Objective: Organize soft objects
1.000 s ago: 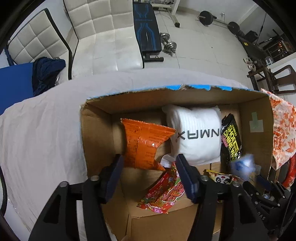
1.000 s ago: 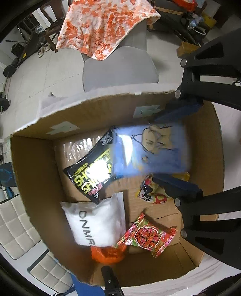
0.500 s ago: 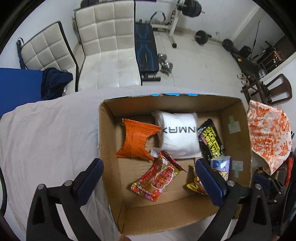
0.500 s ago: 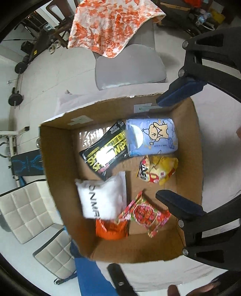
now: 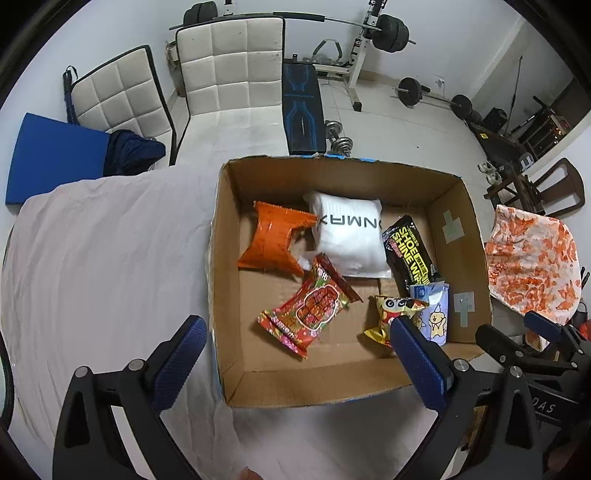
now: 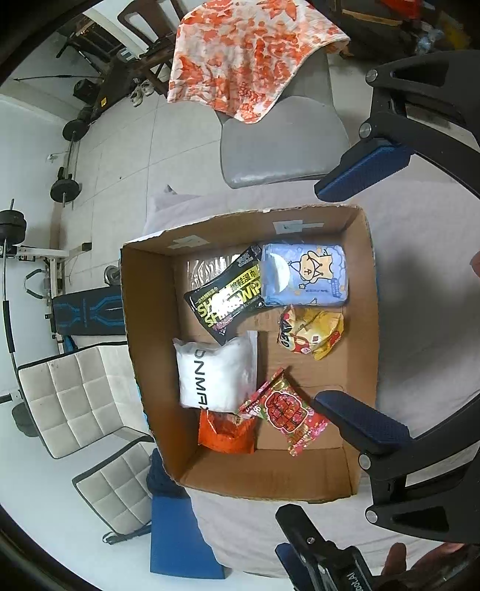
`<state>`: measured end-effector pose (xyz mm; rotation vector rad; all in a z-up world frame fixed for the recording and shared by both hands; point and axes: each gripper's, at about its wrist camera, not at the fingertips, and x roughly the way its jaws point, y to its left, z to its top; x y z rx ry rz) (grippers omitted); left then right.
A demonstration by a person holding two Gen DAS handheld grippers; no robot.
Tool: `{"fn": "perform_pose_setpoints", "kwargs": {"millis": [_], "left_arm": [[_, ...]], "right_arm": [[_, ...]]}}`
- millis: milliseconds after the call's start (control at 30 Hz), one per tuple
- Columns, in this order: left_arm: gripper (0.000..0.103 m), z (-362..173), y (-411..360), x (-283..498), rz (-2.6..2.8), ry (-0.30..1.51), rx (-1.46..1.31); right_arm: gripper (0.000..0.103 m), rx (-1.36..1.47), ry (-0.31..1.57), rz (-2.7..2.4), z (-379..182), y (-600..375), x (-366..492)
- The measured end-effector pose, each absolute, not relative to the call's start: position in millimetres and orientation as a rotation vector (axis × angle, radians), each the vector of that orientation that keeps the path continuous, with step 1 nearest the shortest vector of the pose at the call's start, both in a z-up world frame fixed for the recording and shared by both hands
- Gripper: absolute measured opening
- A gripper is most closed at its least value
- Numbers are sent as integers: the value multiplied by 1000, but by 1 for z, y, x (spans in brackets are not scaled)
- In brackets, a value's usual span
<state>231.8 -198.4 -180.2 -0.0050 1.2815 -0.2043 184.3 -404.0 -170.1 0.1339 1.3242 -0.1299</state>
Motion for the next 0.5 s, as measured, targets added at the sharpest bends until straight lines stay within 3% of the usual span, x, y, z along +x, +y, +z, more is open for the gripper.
{"fn": "perform_pose_setpoints", "kwargs": {"millis": [267, 500], "left_arm": [[102, -168, -195, 213, -176, 1252, -14], [102, -105, -200, 172, -147, 1094, 69]], "right_arm": [[103, 142, 1310, -130, -160, -406, 175], [103, 175, 1212, -139, -100, -401, 141]]}}
